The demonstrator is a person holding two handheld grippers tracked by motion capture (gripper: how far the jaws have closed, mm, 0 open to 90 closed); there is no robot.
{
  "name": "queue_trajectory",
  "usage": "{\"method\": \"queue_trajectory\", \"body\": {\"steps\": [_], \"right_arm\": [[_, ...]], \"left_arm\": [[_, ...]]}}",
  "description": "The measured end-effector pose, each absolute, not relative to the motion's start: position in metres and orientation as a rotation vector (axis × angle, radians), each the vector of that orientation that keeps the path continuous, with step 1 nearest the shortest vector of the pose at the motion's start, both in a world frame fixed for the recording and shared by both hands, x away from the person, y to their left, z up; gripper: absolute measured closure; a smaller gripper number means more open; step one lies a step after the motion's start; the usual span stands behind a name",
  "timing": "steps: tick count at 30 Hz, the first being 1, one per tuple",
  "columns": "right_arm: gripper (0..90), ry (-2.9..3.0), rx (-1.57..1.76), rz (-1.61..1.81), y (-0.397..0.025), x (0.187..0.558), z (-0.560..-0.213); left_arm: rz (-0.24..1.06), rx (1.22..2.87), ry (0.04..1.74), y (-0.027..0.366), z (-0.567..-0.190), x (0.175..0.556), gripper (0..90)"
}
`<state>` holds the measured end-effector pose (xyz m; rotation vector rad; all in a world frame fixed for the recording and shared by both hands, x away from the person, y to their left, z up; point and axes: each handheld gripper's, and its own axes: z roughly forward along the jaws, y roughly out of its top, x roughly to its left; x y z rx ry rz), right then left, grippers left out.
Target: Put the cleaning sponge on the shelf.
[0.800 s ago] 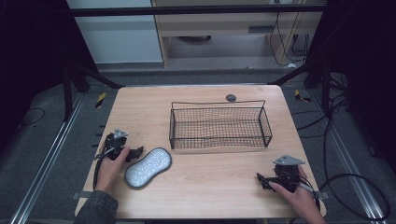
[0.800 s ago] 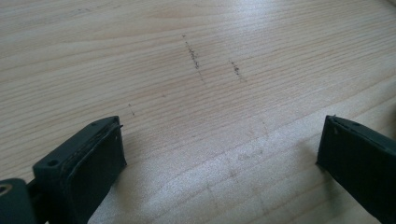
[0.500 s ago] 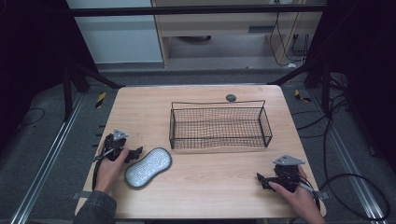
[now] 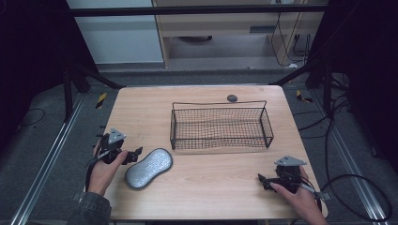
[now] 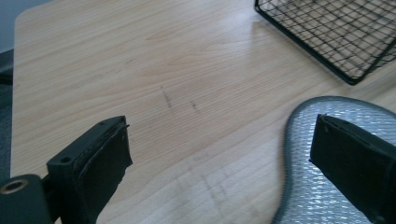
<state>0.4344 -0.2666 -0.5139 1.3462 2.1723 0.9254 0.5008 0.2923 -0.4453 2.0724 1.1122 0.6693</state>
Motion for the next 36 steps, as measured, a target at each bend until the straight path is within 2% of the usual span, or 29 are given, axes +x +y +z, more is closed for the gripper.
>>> {"method": "queue_trajectory", "body": {"steps": [7, 20, 24, 36], "right_arm": [[0.3, 2.172, 1.347, 0.925, -0.267, 0.434, -0.514], [0.3, 2.172, 1.349, 0.925, -0.267, 0.434, -0.514], [0.3, 2.173, 1.346, 0.925, -0.267, 0.434, -0.514], [0.3, 2.173, 1.346, 0.925, -0.267, 0.435, -0.514]], "left_arm": [[0.639, 2.162, 1.013, 0.267, -0.432, 0.492, 3.2], [0.516, 2.401, 0.985, 0.242, -0.42, 0.475, 4.2], [0.448, 2.438, 0.989, 0.241, -0.421, 0.473, 4.1], [0.366, 2.557, 0.948, 0.228, -0.434, 0.478, 4.4]]}}
